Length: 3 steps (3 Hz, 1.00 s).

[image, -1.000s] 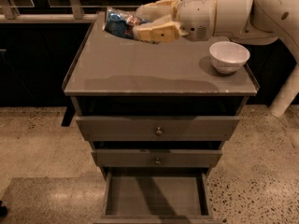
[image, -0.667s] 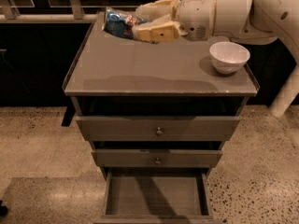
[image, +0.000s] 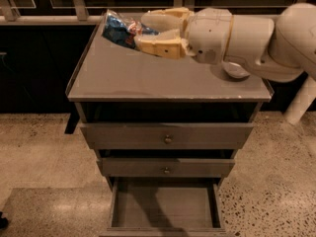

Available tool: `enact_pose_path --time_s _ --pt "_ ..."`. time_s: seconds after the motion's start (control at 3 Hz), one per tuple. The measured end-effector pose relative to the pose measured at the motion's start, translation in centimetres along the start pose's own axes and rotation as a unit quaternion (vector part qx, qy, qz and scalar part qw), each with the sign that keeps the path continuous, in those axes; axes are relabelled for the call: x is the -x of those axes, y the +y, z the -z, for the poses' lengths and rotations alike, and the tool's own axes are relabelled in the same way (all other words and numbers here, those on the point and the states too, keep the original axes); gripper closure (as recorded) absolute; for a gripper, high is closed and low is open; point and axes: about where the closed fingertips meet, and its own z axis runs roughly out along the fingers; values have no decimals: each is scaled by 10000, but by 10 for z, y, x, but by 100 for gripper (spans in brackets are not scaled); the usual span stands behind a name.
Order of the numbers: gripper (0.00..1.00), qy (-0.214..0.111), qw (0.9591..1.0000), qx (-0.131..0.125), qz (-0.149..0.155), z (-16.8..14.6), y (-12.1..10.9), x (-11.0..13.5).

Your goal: Place redbull can into bottom drawer

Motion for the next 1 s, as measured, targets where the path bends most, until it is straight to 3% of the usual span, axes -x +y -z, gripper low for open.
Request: enact_pose_path --time_s 0.33,0.67,1.0 --pt "100 -300 9976 -624 -45 3 27 8" --pt "100 -117 9953 -954 -114 11 38 -5" --pt "100 -99 9954 -941 -118 12 36 -6"
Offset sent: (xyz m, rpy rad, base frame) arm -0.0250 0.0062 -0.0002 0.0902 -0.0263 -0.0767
